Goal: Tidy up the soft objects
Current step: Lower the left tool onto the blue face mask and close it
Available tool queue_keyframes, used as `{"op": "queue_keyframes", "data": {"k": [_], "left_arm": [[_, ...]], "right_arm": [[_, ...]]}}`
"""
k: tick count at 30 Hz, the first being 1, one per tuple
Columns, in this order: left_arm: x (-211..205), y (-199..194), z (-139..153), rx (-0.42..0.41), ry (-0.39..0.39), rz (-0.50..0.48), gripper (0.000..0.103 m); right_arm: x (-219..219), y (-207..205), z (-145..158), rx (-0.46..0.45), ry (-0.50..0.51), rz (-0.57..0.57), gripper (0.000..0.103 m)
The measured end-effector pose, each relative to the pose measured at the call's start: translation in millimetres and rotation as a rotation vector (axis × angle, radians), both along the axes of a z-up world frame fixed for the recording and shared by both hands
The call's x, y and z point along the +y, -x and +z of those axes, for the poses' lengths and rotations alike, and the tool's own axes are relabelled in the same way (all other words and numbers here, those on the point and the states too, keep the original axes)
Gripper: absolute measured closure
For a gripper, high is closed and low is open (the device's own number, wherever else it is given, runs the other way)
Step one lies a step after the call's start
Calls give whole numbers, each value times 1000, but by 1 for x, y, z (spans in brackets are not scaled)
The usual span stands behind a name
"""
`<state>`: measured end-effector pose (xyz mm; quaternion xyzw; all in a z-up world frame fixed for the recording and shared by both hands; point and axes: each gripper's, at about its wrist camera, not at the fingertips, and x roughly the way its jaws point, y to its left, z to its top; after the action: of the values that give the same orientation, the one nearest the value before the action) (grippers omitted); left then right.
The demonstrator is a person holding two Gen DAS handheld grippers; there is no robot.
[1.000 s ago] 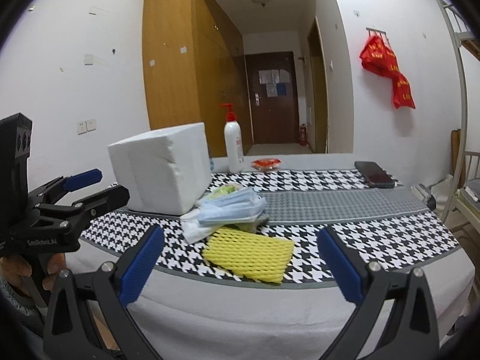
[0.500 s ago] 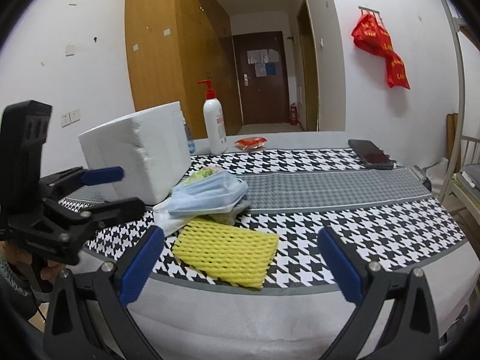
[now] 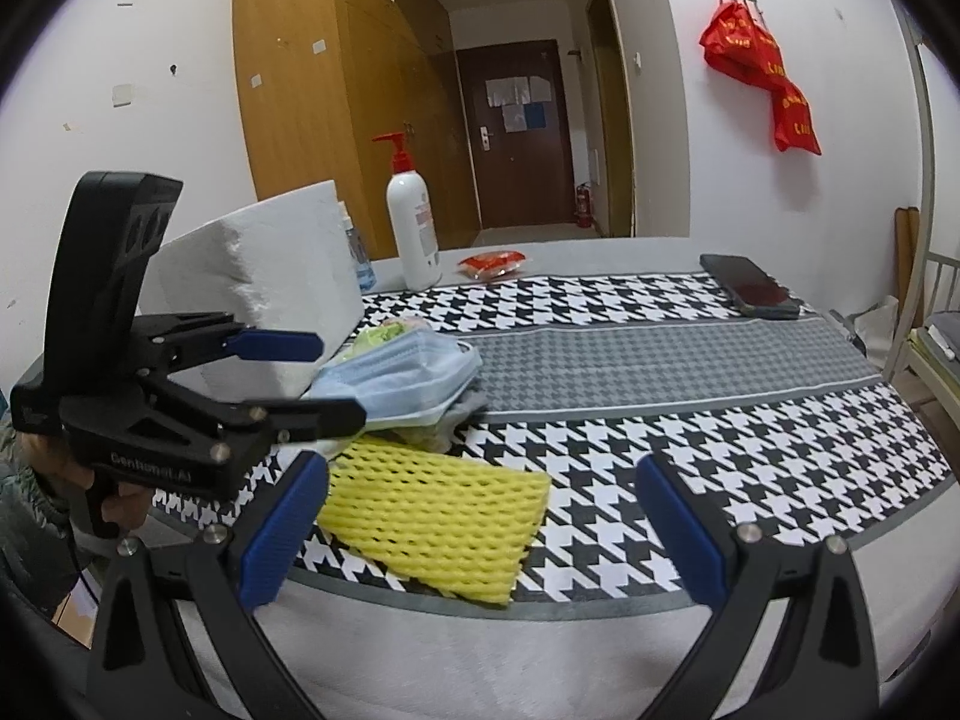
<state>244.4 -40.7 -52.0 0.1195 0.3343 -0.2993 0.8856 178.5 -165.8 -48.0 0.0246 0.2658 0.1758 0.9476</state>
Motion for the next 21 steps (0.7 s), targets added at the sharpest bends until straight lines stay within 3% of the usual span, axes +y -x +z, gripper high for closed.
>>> {"op": "queue_keyframes", "data": {"k": [5,9,12,14,18,21], "left_arm": [[5,-14,-14,54,2,-8,39],[2,-7,-20,25,-27,-43,41],[1,-3,-24,33,-21,-69,53],[1,-2,-26,34,-24,-75,55],[-1,1,-29,36,-22,-95,77],[3,-2,-29,51,5,-93,84]], "right_arm": [[-1,-2,0,3,12,-15,0],[-1,-6,-2,16,20,-18,0],[-1,-9,-3,24,20,-13,0],[0,-11,-4,29,23,-13,0],[0,-14,-6,40,23,-10,0],[0,-15,-8,49,13,3,0]]}}
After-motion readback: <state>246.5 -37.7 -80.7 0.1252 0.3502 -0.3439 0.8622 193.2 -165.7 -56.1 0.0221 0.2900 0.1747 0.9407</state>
